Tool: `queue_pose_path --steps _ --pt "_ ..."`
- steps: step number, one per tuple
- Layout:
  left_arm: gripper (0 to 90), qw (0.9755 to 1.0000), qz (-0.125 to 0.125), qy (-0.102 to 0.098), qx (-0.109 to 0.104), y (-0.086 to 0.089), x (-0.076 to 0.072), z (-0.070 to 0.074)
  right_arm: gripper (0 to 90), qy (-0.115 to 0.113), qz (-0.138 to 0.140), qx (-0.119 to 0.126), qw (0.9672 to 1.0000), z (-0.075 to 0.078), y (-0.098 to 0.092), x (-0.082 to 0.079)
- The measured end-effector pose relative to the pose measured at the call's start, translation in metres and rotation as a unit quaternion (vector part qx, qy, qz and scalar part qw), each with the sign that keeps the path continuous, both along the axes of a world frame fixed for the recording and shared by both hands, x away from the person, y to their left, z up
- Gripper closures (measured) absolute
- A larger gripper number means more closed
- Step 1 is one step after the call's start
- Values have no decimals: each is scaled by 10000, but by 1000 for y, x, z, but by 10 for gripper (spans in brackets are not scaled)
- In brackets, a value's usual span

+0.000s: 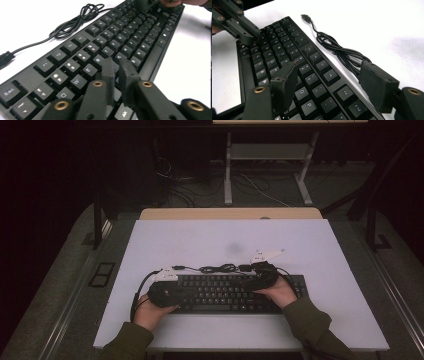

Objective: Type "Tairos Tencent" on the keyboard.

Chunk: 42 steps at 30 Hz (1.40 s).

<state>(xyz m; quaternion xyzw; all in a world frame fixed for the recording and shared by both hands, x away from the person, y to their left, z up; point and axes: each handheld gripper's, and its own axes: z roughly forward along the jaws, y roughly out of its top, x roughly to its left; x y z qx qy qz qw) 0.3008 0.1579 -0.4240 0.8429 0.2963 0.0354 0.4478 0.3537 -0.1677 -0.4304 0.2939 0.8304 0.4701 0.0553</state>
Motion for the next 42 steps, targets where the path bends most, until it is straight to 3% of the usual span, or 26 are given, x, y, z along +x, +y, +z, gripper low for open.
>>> queue_pose_path --steps 3,9,21,42 --pt "882 10000 -61 25 -44 -2 -1 1 310 5 -1 -2 10000 0 0 0" --pt "888 9995 -258 140 -65 -8 -3 -1 310 -13 9 -11 10000 -1 0 0" --pt "889 9975 -663 231 100 -23 -8 -5 310 -2 2 -6 10000 0 0 0" --pt "889 9960 -788 334 243 -28 -7 -13 272 44 31 -39 10000 -2 2 0"
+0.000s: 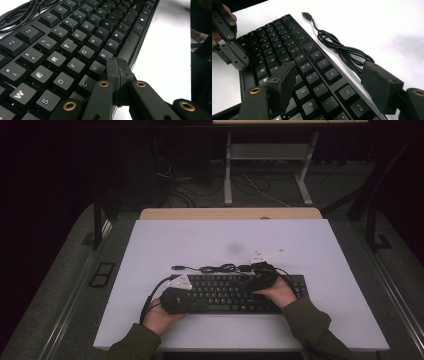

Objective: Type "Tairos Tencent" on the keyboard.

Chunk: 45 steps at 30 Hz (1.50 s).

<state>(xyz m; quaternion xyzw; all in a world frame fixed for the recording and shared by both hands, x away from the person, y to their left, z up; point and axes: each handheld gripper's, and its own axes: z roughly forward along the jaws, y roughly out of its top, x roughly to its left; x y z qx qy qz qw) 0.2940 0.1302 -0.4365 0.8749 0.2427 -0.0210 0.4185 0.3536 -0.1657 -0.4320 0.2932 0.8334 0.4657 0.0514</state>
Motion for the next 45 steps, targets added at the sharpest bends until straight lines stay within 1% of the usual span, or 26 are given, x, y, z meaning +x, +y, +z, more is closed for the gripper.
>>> queue_pose_path --steps 1,2,4,10,13,14,17,18,23,27,30,32,33,36,40,45 --pt "889 10000 -5 -7 22 0 0 0 271 -6 6 -5 10000 0 0 0" --pt "889 10000 1 -29 90 -1 0 -1 271 -16 9 -14 10000 0 0 0" --pt "889 10000 11 7 55 0 1 -2 270 -18 9 -10 10000 0 0 0" --pt "889 10000 13 -6 64 0 1 -1 269 -23 10 -18 10000 0 1 0" --pt "889 10000 -7 -50 74 -1 0 1 268 -16 0 -9 10000 0 1 0" --pt "889 10000 24 -34 29 -1 0 1 268 -11 -4 -4 10000 0 0 0" --pt "888 9999 25 -99 22 0 -1 4 267 -5 -8 -2 10000 0 0 0" --pt "888 10000 59 -74 -17 1 -1 4 267 -7 -9 -2 10000 0 0 0" --pt "882 9998 157 -80 -90 4 0 5 265 0 -11 5 10000 0 0 0" --pt "816 9995 266 -102 -156 5 0 6 263 12 6 16 10000 0 0 0" --pt "749 9991 361 -121 -202 5 0 6 263 31 24 31 10000 1 -1 0" --pt "705 9990 378 -169 -196 6 1 7 263 75 69 40 9999 1 -2 -1" --pt "682 9987 437 -159 -216 6 1 7 264 92 105 38 9999 1 -2 -2" --pt "609 9982 509 -172 -255 6 3 7 284 91 179 13 9998 2 -2 -4" --pt "512 9977 575 -231 -259 6 5 8 350 132 231 27 9996 3 -3 -6" --pt "406 9968 663 -319 -300 5 7 9 489 176 337 50 9993 4 -6 -9"
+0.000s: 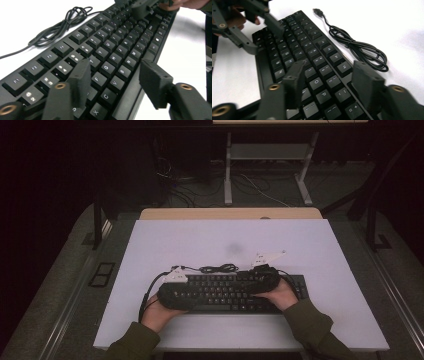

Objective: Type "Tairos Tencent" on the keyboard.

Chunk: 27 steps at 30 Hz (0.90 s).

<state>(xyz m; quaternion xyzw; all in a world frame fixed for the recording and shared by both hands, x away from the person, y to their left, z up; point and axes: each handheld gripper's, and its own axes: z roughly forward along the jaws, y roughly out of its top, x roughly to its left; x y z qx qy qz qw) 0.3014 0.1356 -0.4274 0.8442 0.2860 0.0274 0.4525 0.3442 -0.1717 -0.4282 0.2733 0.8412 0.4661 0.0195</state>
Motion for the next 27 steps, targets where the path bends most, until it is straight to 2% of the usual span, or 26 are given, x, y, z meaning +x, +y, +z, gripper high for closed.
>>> queue_pose_path --steps 8,17,20,22,27 --pt "309 9999 105 -43 -79 -3 5 2 706 -13 196 26 9998 5 -8 -10" --pt "264 9998 147 -106 -106 -8 12 7 856 15 342 42 9994 7 -18 -19" --pt "262 9998 135 -140 -80 -10 16 8 892 3 390 23 9992 7 -22 -22" --pt "261 9998 155 -111 -95 -12 19 8 894 5 414 -7 9991 5 -23 -23" --pt "260 9997 154 -182 -78 -17 25 9 893 54 479 -145 9987 1 -25 -29"
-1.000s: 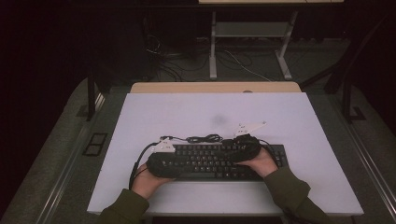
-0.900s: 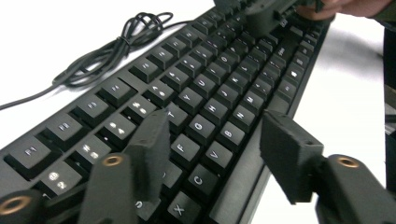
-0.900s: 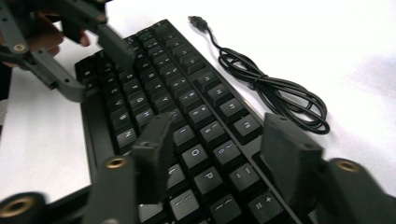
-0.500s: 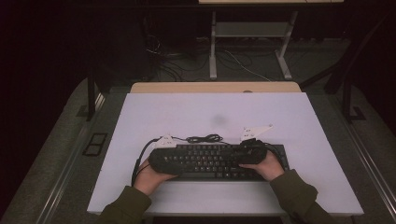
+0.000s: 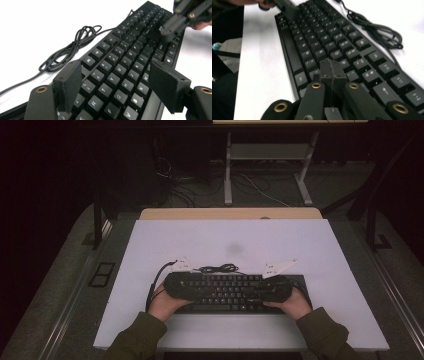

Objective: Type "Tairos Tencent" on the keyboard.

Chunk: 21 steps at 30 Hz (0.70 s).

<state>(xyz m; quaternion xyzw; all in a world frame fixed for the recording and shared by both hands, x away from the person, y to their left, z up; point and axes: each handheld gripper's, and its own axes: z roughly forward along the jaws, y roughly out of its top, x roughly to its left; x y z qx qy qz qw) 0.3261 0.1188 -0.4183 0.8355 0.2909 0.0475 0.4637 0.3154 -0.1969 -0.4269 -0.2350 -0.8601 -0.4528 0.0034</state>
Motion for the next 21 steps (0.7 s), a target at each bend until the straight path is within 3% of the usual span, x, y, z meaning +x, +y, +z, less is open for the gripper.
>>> queue_pose_path --steps 7,21 --pt "259 9999 65 -79 -80 -5 2 1 893 -20 17 -208 9998 -5 -5 -6" --pt "264 9999 76 -64 63 -5 3 -9 894 16 109 -446 9989 -11 -6 -6"
